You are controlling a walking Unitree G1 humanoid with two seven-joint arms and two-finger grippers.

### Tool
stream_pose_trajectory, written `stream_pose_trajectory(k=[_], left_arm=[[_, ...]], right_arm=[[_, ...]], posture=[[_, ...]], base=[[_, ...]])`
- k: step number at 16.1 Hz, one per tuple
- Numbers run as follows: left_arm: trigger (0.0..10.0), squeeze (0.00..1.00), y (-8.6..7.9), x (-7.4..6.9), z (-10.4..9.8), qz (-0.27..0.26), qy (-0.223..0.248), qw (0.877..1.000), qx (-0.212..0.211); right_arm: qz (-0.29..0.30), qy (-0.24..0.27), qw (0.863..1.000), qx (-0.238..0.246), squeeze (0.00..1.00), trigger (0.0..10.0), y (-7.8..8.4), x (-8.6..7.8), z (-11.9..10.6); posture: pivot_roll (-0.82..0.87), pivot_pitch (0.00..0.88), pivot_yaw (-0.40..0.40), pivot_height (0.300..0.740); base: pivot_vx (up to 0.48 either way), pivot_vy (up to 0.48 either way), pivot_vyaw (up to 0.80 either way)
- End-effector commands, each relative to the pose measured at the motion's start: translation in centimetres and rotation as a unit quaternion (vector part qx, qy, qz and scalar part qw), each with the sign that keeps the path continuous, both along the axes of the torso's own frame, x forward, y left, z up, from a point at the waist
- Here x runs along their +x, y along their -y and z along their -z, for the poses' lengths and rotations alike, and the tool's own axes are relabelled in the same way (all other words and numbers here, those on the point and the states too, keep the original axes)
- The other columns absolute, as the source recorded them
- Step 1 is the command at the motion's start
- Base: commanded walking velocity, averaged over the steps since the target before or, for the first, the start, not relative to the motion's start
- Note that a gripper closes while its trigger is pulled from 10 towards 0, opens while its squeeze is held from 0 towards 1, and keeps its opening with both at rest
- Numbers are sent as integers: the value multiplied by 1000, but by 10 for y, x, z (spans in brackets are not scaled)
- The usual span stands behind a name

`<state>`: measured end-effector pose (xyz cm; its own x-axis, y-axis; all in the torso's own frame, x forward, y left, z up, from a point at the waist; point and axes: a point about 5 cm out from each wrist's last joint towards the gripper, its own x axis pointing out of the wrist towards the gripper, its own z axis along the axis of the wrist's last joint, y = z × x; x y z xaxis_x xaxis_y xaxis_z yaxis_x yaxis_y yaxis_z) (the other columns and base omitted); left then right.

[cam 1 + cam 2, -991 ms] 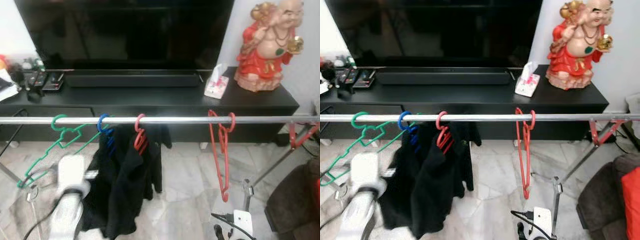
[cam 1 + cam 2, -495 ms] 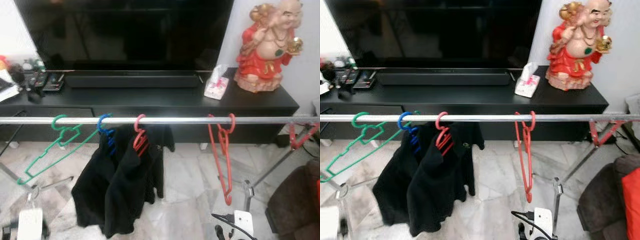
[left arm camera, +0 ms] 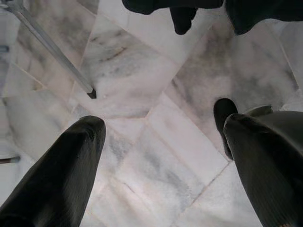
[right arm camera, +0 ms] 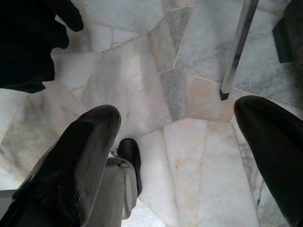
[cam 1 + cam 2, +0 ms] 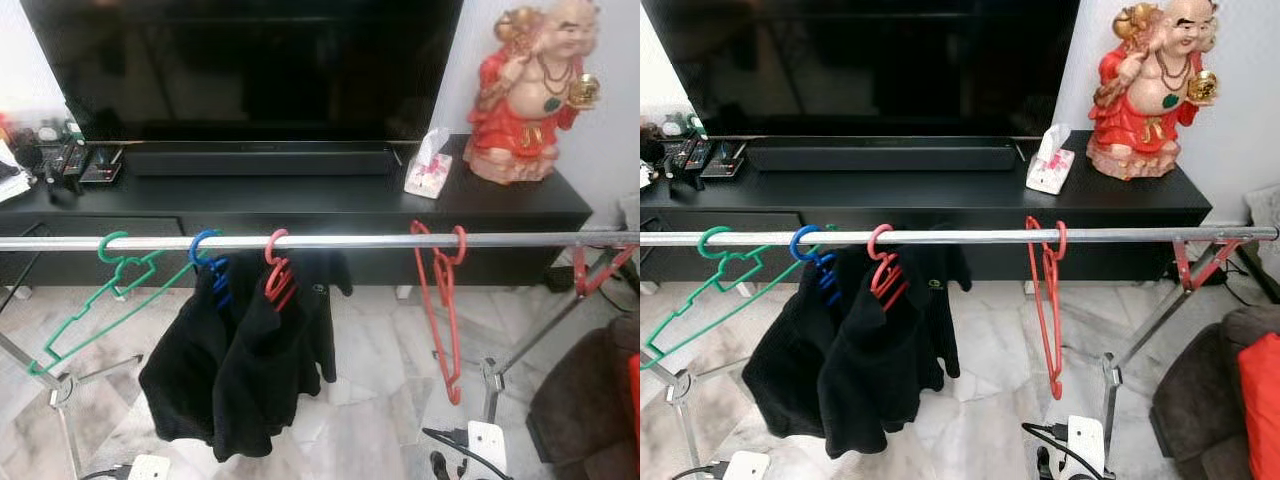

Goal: Hang hanger

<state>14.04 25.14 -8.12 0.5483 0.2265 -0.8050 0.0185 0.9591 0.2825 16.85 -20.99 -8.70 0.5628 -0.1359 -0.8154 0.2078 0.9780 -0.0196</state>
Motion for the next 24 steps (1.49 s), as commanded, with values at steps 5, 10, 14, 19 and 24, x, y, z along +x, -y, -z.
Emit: stream_pose_trajectory(k=[5, 10, 14, 19, 24], left_arm=[[10000, 0, -2, -4, 1, -1, -7, 1000, 1], [10000, 0, -2, -4, 1, -1, -7, 1000, 1], [10000, 0, -1, -1, 3, -1, -13, 1000, -3], [10000, 0, 28, 29, 2, 14, -11, 1000, -24], [10000, 0, 28, 35, 0, 12, -5, 1000, -22]], right_arm=[[1, -5, 1000, 0, 0, 10000, -1, -2, 1], [1, -5, 1000, 0, 0, 10000, -1, -2, 1], [3, -5, 1000, 0, 0, 10000, -1, -2, 1], [-18, -25, 999, 10, 0, 10000, -5, -20, 9], [-23, -24, 999, 10, 0, 10000, -5, -19, 9]], posture=[[-79, 0, -22, 740], [-79, 0, -22, 740], [-82, 0, -24, 740], [-113, 0, -18, 740], [-98, 0, -23, 740]], base=[[0, 0, 0], [0, 0, 0], [0, 0, 0], [0, 0, 0], [0, 0, 0]])
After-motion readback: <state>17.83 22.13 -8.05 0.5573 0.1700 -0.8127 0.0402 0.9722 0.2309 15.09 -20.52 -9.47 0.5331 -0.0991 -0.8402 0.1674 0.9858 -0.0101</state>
